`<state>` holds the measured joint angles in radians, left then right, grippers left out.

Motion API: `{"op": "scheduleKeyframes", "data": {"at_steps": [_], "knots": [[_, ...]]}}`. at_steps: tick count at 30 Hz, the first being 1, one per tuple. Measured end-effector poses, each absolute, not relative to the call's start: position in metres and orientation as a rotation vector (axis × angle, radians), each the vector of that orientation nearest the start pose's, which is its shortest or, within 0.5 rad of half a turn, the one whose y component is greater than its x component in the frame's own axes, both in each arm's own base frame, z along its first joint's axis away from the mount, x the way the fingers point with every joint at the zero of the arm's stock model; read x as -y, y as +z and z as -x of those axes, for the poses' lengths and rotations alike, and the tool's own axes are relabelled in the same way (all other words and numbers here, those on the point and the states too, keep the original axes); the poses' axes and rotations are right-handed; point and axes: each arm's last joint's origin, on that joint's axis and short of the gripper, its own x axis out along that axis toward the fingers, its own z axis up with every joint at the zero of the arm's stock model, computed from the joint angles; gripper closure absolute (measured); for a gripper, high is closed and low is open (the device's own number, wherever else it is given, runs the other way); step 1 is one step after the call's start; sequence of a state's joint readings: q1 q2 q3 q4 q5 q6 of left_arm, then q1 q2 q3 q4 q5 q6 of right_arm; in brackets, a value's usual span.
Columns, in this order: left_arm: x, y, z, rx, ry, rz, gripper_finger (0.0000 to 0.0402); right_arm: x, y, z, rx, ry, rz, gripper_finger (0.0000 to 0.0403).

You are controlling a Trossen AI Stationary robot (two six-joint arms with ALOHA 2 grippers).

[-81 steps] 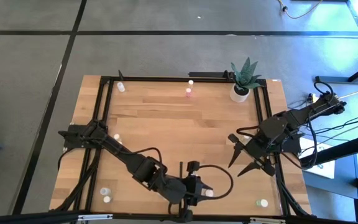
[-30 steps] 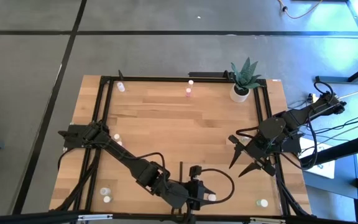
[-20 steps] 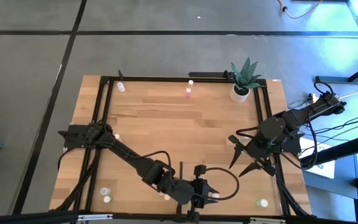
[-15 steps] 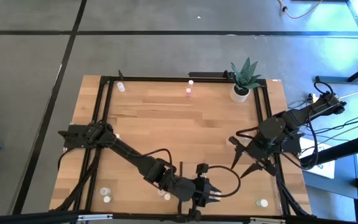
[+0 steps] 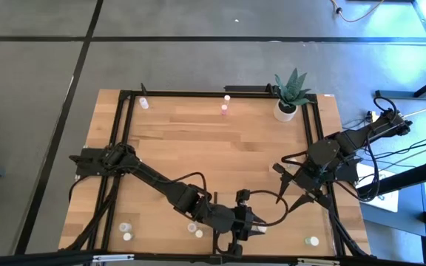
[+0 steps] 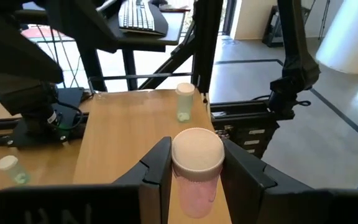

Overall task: Pick and place medicine bottles onto shelf by color
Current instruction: Put the bottom right pink pill bottle on the shelf

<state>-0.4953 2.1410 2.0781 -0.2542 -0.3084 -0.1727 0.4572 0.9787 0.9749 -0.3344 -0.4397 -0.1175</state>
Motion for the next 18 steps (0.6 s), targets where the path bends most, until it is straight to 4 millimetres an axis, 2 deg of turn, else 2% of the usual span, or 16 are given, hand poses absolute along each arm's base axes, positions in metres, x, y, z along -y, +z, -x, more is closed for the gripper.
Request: {"op": "scheduleKeyframes", "data": {"at_steps": [8,15,18], "knots": [[0.228,0.341,-0.448,-0.292,-0.161,0.032,0.0307,-0.102,0.350,-0.180,-0.297,0.907,0.112,0.0208],[0.226,0.327,-0.458,-0.310,-0.185,0.031,0.0307,-0.102,0.350,-0.180,-0.302,0.907,0.112,0.0208],[0.224,0.327,-0.459,-0.304,-0.182,0.034,0.0307,-0.102,0.350,-0.180,-0.307,0.907,0.111,0.0208]]}}
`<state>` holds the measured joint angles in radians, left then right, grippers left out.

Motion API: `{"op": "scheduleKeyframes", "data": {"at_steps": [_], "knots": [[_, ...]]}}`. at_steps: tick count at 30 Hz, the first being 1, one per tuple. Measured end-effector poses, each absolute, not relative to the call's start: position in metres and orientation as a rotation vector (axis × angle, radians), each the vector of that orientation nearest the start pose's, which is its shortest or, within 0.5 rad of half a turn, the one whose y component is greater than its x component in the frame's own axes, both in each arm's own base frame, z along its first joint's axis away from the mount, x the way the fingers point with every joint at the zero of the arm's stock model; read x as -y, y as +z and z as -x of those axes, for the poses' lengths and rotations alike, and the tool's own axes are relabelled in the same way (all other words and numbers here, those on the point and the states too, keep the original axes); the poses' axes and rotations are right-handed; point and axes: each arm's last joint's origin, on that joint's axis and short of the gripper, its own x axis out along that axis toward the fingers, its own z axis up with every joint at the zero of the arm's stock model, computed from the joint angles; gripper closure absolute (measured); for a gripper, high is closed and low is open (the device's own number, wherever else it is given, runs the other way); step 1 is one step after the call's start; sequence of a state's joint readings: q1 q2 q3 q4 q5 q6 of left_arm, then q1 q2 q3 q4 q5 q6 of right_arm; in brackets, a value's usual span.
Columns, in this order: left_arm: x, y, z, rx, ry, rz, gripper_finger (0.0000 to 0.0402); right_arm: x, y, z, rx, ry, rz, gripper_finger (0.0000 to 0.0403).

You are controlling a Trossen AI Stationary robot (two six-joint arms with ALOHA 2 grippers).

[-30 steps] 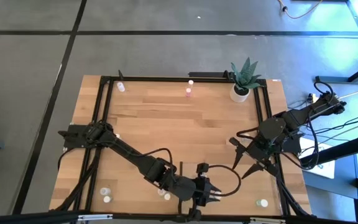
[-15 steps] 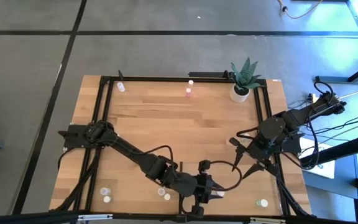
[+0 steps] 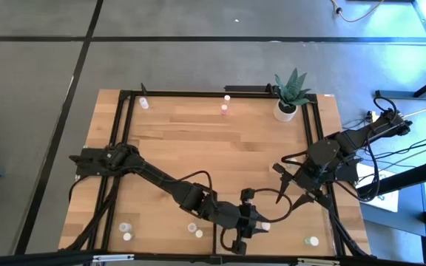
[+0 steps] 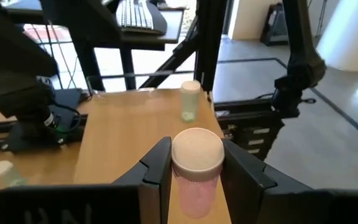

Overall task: Pick and place medicine bottles onto shelf by color
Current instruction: Put the bottom right pink pill bottle on the shelf

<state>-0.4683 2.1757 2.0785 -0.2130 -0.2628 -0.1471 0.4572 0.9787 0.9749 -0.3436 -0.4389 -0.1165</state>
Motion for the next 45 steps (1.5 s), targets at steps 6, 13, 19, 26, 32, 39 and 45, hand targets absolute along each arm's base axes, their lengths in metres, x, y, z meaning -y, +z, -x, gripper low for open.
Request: {"op": "scheduleKeyframes", "data": {"at_steps": [6,13,19,26,32,39,45], "knots": [[0.223,0.332,-0.461,-0.271,-0.221,0.054,0.0307,-0.102,0.349,-0.180,-0.310,0.908,0.111,0.0208],[0.229,0.312,-0.468,-0.311,-0.255,0.037,0.0307,-0.102,0.349,-0.179,-0.313,0.908,0.111,0.0208],[0.237,0.311,-0.463,-0.322,-0.264,0.044,0.0307,-0.102,0.348,-0.179,-0.330,0.908,0.111,0.0208],[0.253,0.306,-0.452,-0.391,-0.265,0.082,0.0307,-0.102,0.347,-0.179,-0.334,0.908,0.109,0.0208],[0.263,0.305,-0.445,-0.386,-0.196,0.094,0.0307,-0.102,0.347,-0.179,-0.334,0.907,0.109,0.0208],[0.269,0.306,-0.441,-0.374,-0.175,0.098,0.0307,-0.102,0.347,-0.179,-0.334,0.907,0.109,0.0208],[0.274,0.305,-0.437,-0.392,-0.182,0.094,0.0307,-0.102,0.347,-0.179,-0.334,0.906,0.108,0.0208]]}}
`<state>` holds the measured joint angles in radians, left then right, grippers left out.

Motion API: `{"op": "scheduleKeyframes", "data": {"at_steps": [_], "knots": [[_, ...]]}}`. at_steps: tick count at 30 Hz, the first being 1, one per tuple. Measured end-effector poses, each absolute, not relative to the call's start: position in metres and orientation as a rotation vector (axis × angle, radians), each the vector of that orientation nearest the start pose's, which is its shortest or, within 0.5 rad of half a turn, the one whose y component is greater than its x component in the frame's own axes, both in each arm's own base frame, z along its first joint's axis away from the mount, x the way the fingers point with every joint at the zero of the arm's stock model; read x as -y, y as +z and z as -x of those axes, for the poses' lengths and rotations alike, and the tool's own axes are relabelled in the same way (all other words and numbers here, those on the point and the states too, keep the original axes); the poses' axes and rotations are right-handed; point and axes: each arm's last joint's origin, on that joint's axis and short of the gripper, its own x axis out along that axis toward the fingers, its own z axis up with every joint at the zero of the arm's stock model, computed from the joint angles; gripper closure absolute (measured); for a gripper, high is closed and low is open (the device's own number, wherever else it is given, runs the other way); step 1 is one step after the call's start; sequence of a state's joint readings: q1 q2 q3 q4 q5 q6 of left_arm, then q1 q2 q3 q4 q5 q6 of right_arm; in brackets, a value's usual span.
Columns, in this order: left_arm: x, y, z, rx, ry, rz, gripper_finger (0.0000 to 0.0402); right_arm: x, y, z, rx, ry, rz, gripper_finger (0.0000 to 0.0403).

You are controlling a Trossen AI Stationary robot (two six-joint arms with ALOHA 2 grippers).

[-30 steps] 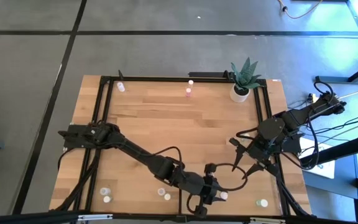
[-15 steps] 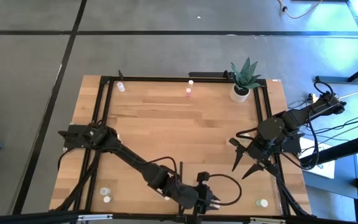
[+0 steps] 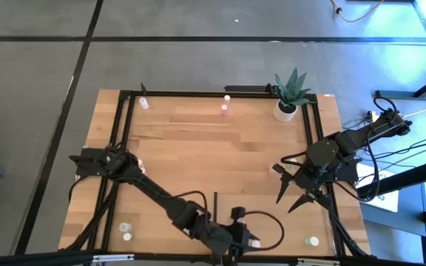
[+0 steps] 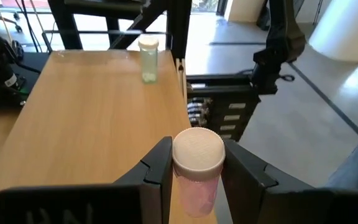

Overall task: Pick and place medicine bottles onto shelf by color
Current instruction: Put the bottom right pink pill bottle on the shelf

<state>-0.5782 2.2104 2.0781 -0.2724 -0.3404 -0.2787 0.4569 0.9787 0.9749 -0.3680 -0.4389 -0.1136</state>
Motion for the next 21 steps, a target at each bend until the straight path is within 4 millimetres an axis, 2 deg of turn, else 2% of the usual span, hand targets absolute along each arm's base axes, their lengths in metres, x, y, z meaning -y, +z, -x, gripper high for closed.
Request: {"op": "scheduleKeyframes", "data": {"at_steps": [21], "knots": [[0.285,0.312,-0.415,-0.456,-0.168,0.007,0.0307,-0.102,0.348,-0.179,-0.327,0.905,0.102,0.0208]]}}
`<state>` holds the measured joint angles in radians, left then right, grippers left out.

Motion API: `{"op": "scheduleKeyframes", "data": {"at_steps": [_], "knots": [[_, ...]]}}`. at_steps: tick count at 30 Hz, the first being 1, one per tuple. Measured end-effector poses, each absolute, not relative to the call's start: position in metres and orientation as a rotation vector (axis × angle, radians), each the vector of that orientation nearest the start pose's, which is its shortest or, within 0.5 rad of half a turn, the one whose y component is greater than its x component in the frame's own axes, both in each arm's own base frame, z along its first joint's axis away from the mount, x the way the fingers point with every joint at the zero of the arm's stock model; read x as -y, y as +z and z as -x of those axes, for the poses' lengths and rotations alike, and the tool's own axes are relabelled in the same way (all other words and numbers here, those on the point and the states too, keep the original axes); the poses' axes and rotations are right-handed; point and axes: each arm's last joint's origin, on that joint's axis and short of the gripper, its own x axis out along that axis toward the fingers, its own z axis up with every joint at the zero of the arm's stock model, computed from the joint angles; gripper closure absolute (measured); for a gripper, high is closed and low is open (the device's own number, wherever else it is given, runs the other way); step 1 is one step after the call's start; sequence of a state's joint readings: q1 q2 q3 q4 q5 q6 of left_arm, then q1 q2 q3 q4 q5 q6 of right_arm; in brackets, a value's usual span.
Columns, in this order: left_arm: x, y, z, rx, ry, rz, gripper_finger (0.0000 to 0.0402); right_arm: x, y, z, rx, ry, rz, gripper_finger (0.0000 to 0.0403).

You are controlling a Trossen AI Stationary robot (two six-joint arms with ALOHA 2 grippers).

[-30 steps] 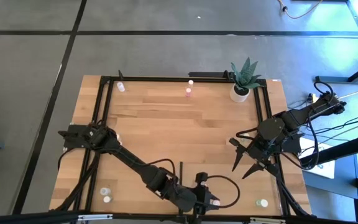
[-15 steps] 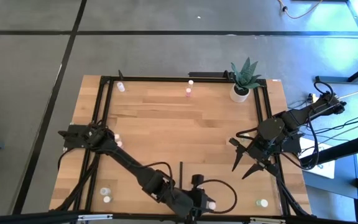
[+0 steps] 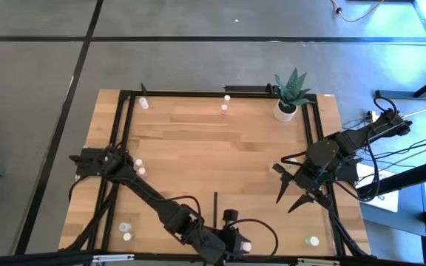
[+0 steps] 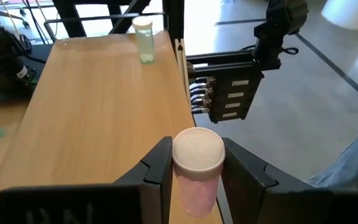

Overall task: Pick and place medicine bottles onto shelf by color
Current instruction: Put the bottom right pink pill bottle on the shelf

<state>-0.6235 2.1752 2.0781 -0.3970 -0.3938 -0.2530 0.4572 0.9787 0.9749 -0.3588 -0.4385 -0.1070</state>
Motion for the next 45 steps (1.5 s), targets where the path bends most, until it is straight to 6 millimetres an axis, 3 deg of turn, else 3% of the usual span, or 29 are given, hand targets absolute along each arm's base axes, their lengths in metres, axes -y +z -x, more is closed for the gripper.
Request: {"op": "scheduleKeyframes", "data": {"at_steps": [15,28,45], "knots": [[0.278,0.323,-0.399,-0.514,-0.139,-0.042,0.0307,-0.102,0.351,-0.180,-0.298,0.904,0.103,0.0208],[0.262,0.300,-0.381,-0.391,-0.156,0.027,0.0307,-0.102,0.351,-0.180,-0.291,0.904,0.104,0.0208],[0.253,0.303,-0.383,-0.364,-0.135,0.047,0.0307,-0.102,0.351,-0.180,-0.291,0.904,0.104,0.0208]]}}
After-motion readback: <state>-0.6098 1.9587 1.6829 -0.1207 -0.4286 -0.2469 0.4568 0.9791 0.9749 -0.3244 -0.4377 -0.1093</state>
